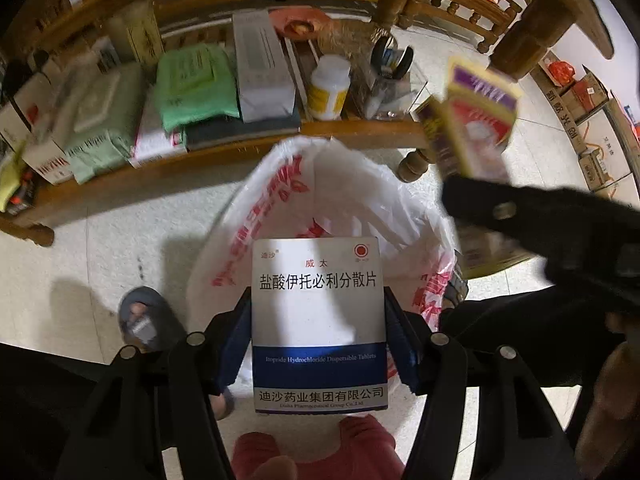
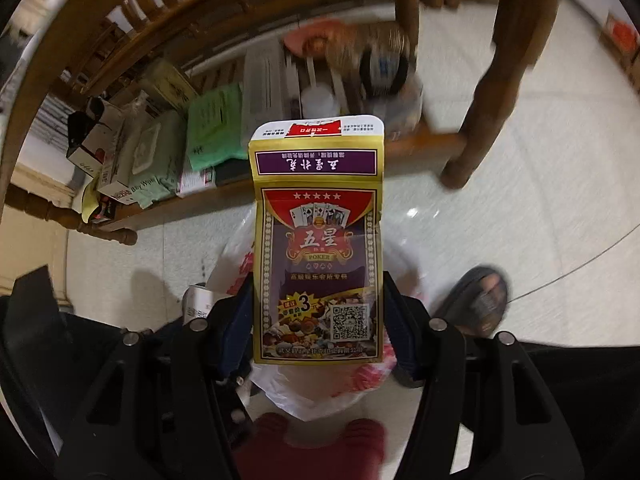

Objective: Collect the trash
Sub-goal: 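Lower both held boxes into the white plastic bag and open both tools, then raise both tools back up to the table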

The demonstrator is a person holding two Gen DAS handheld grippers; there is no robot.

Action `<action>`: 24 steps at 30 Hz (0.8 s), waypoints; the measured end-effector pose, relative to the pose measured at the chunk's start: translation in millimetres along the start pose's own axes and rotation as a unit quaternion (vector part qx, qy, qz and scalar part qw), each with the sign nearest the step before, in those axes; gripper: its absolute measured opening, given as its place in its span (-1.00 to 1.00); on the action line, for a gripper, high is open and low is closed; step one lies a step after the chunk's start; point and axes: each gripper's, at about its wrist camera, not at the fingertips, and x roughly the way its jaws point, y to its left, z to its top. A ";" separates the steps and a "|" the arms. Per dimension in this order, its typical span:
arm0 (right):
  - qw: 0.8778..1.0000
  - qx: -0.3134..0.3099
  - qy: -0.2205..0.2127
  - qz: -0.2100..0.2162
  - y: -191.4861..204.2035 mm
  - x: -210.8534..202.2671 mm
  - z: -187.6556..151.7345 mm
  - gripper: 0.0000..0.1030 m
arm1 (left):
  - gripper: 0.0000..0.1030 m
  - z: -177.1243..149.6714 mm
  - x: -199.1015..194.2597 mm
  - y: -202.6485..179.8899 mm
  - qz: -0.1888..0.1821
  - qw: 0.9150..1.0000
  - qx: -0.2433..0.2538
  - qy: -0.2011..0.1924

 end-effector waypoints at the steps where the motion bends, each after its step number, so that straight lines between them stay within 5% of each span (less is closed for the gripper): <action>1: 1.000 0.004 0.009 -0.006 -2.1 14.3 -3.6 0.13 | 0.16 -2.5 8.8 -0.8 0.006 1.000 0.006 0.005; 9: 0.997 0.014 0.068 -0.011 -5.5 62.9 -13.6 0.21 | 0.18 -10.6 31.2 -4.7 -0.001 1.000 0.013 0.024; 11: 0.997 0.016 0.072 -0.010 -2.1 66.0 -12.9 0.70 | 0.73 -9.7 34.4 -2.4 -0.004 1.000 0.007 0.027; 12: 0.997 0.016 0.069 -0.016 -0.9 65.7 -12.4 0.76 | 0.75 -9.7 35.1 -1.2 -0.003 1.000 0.005 0.030; 24: 0.997 0.043 0.063 -0.014 -9.8 54.5 -12.9 0.76 | 0.84 -8.2 21.9 4.6 -0.002 1.000 -0.004 0.009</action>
